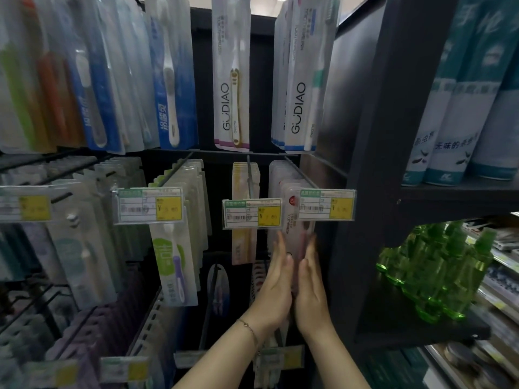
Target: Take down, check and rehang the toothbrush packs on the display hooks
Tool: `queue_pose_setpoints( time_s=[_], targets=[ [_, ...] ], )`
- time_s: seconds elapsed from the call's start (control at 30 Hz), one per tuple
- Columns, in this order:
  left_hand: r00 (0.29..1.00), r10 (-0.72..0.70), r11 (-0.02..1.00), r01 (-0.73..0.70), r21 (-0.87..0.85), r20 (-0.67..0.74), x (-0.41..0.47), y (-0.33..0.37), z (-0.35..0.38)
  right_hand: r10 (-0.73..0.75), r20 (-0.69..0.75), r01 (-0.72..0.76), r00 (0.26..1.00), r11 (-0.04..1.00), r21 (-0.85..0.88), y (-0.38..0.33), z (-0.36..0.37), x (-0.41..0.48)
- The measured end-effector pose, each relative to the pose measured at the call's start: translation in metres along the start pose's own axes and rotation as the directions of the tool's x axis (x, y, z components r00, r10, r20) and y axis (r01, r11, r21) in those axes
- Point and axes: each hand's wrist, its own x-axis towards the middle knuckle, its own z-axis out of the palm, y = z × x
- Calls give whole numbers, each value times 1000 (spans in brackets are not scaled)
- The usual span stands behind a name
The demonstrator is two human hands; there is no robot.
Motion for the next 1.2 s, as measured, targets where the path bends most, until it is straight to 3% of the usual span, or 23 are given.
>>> queue_pose_setpoints(
  time_s=[0.27, 0.67, 0.83, 1.0, 1.2],
  targets=[
    [1000, 13, 1000, -13, -17, -13, 8, -5, -7, -16, -28, 13, 999, 994, -113, 16, 6, 13],
    [1000, 9, 1000, -8, -29, 21, -4, 2, -11, 26, -56, -27, 998, 1000, -11, 2, 8, 4],
    [1000, 11, 1000, -11, 3, -15, -15, 3, -19, 24, -103, -34, 994, 995, -97, -3, 6, -9],
    [990, -53, 946, 92, 310, -131, -29, -6, -40, 94, -95, -121, 991, 932, -341, -2, -3, -26],
    [994, -26, 717, 91, 692, -105, -54, -11, -64, 25, -55, -54, 998, 779, -625, 1, 0, -45]
  ],
)
